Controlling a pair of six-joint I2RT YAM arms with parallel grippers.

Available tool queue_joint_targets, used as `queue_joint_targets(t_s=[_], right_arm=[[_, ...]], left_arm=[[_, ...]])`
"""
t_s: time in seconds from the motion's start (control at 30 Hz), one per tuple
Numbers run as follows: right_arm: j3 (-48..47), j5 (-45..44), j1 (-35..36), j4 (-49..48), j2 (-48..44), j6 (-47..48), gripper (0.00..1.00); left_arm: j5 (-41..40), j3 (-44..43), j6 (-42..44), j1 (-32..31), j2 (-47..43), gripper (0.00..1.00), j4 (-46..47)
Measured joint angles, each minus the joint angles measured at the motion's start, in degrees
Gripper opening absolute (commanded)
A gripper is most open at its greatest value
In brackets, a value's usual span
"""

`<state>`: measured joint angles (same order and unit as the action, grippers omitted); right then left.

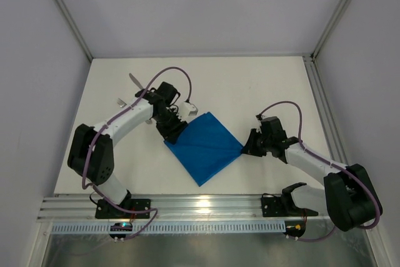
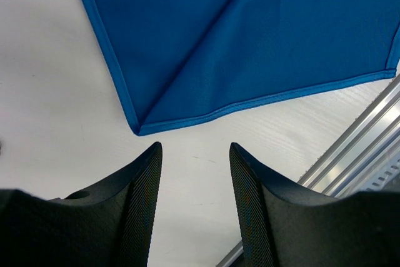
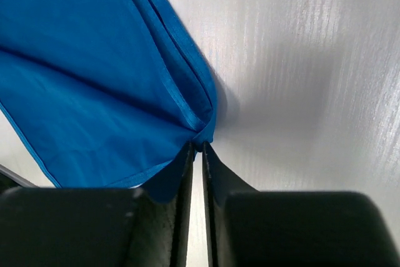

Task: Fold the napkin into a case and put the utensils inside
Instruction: Pick up the upper triangle-folded napkin from the center of the board.

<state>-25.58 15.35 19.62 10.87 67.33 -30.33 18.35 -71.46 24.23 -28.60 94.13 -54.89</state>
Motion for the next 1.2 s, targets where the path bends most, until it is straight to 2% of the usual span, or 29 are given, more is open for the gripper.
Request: queue_joint_targets(t_s=[0.1,0.43,0.53,0.73,0.83,0.97,1.2], right_arm=[[0.0,0.6,-0.1,-0.4,0.3,-0.2,0.04],[0.4,2.1,-1.0,-4.5,0.9,-0.9,0.04],[0.4,2.3,-1.2,-5.1,2.2,-1.1,0.04],[0.4,2.5,-1.6,-5.7,3.8,-1.4,0.04],[0.4,2.6,-1.7,-6.3,4.0,-1.6,0.04],[0.4,2.6,-1.7,-6.6,4.0,-1.6,0.04],[0.5,2.6,-1.7,-6.6,4.0,-1.7,0.04]], left_arm=[[-0.3,0.3,0.0,0.0,0.0,0.49,0.1],[0.9,0.9,0.6,-1.5,-0.2,0.5,0.3],[0.5,2.1,2.6,-7.2,-2.5,0.54,1.1],[-0.7,6.2,8.1,-26.9,-6.8,0.63,4.4],[-3.4,9.7,10.1,-33.5,-5.7,0.64,6.6],[-5.2,12.5,10.9,-39.0,-4.0,0.71,8.2],[-9.6,12.7,9.9,-41.5,-3.0,0.71,15.7]])
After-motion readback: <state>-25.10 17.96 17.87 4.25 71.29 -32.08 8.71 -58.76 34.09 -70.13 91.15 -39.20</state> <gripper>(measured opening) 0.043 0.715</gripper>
